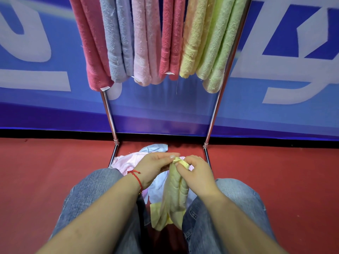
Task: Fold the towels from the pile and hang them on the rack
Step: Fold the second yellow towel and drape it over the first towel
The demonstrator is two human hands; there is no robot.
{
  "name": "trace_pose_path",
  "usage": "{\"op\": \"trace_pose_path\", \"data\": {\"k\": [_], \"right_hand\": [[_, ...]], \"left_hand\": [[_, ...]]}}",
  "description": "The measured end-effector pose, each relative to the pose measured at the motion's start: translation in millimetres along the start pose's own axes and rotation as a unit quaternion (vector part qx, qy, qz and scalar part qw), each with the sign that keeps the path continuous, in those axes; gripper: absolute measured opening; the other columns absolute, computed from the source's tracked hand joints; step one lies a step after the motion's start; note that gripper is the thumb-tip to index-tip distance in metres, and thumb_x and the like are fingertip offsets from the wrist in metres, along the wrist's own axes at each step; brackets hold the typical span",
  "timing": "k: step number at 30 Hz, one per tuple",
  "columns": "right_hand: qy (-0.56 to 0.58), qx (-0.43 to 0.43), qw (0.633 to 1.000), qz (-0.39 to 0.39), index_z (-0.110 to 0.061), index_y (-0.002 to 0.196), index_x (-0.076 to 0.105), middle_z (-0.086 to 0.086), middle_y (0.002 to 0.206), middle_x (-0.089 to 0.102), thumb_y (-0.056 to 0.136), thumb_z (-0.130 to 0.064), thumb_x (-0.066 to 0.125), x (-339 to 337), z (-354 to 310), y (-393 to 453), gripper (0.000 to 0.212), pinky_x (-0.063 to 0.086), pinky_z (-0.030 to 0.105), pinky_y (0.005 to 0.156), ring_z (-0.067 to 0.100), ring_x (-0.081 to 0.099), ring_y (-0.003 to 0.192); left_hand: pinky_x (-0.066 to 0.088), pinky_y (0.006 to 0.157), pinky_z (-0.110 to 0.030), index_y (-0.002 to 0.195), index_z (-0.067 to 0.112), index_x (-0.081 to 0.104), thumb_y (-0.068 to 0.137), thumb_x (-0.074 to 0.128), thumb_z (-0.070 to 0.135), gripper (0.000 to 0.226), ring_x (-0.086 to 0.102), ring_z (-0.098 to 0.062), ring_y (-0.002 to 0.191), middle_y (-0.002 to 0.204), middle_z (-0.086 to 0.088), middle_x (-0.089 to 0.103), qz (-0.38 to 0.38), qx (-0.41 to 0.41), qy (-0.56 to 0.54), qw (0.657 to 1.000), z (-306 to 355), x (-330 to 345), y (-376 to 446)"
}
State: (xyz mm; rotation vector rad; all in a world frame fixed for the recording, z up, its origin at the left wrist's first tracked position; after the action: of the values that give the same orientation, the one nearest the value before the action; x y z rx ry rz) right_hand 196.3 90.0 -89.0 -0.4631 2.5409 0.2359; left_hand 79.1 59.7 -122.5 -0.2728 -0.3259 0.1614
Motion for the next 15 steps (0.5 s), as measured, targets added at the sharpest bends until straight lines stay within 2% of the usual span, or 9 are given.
{"op": "trace_pose_path", "data": {"k": [3, 5, 7, 9, 11, 13, 15], "right_hand": [[-0.005, -0.003, 1.000, 0.004, -0.021, 0.052, 0.044, -0.004, 0.061, 0.048, 0.084, -0.021, 0.064, -0.7, -2.1, 0.2, 0.037, 0.037, 0.029, 0.069, 0.015, 0.048, 0.073], [0.004, -0.004, 1.000, 0.005, -0.018, 0.051, 0.042, -0.004, 0.058, 0.045, 0.084, -0.020, 0.063, -0.6, -1.9, 0.4, 0.040, 0.038, 0.032, 0.071, 0.017, 0.046, 0.069], [0.021, 0.008, 1.000, -0.006, -0.012, 0.053, 0.046, -0.002, 0.057, 0.044, 0.085, -0.020, 0.063, 1.0, 0.3, 0.6, 0.037, 0.039, 0.032, 0.077, 0.018, 0.044, 0.065], [0.043, 0.017, 0.999, -0.015, -0.016, 0.052, 0.044, -0.005, 0.056, 0.040, 0.085, -0.020, 0.064, 2.8, 2.1, 0.7, 0.039, 0.036, 0.030, 0.084, 0.014, 0.039, 0.059], [0.045, 0.017, 0.999, -0.016, -0.017, 0.052, 0.040, -0.004, 0.055, 0.039, 0.085, -0.020, 0.064, 3.4, 1.8, 0.1, 0.041, 0.035, 0.031, 0.089, 0.014, 0.038, 0.059], [0.042, 0.010, 0.999, -0.011, -0.016, 0.058, 0.045, 0.000, 0.064, 0.049, 0.082, -0.024, 0.067, 2.9, 1.1, 0.3, 0.034, 0.039, 0.032, 0.086, 0.016, 0.048, 0.067], [0.051, 0.016, 0.998, -0.014, -0.026, 0.079, 0.054, -0.006, 0.091, 0.058, 0.077, -0.026, 0.073, 2.3, 1.9, 0.6, 0.019, 0.043, 0.023, 0.082, 0.010, 0.054, 0.091]], "left_hand": [[0.051, 0.091, -0.023, 0.113, -0.003, 0.062, 0.091, 0.051, 0.006, 0.026, 0.065, -0.019, 0.099, 0.103, -0.010, 0.070, -0.010, -0.004, 0.005, 1.000, -0.1, 3.0, -1.5], [0.051, 0.093, -0.024, 0.113, -0.003, 0.062, 0.089, 0.053, 0.004, 0.027, 0.066, -0.017, 0.099, 0.100, -0.007, 0.071, -0.021, -0.005, 0.003, 1.000, -0.9, 5.0, -2.5], [0.050, 0.093, -0.023, 0.112, 0.001, 0.063, 0.085, 0.056, -0.002, 0.028, 0.066, -0.016, 0.099, 0.099, -0.005, 0.072, -0.037, -0.007, -0.002, 0.999, -1.5, 6.9, -3.3], [0.051, 0.087, -0.018, 0.109, 0.007, 0.064, 0.083, 0.057, -0.007, 0.030, 0.067, -0.011, 0.095, 0.096, 0.000, 0.073, -0.044, 0.000, 0.007, 0.999, 0.6, 7.7, -4.0], [0.052, 0.082, -0.016, 0.110, 0.006, 0.063, 0.084, 0.056, -0.008, 0.030, 0.068, -0.008, 0.091, 0.093, 0.002, 0.074, -0.036, 0.012, 0.015, 0.999, 4.3, 6.8, -4.0], [0.052, 0.078, -0.015, 0.109, 0.005, 0.063, 0.086, 0.054, -0.007, 0.027, 0.069, -0.007, 0.086, 0.088, 0.002, 0.074, -0.027, 0.024, 0.015, 0.999, 7.3, 5.0, -3.9], [0.052, 0.077, -0.015, 0.108, 0.007, 0.064, 0.087, 0.054, -0.005, 0.026, 0.069, -0.007, 0.086, 0.088, 0.002, 0.074, -0.025, 0.032, 0.033, 0.999, 9.7, 3.3, -4.3]]}}
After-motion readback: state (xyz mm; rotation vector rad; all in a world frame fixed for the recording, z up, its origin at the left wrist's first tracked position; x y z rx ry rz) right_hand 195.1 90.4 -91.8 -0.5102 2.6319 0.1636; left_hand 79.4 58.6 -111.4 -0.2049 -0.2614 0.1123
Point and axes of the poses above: each hand's wrist, its own y-axis towards the middle knuckle, its own x-axis out of the palm, z = x × y, the point moved 9 cm from there along y, towards the middle knuckle
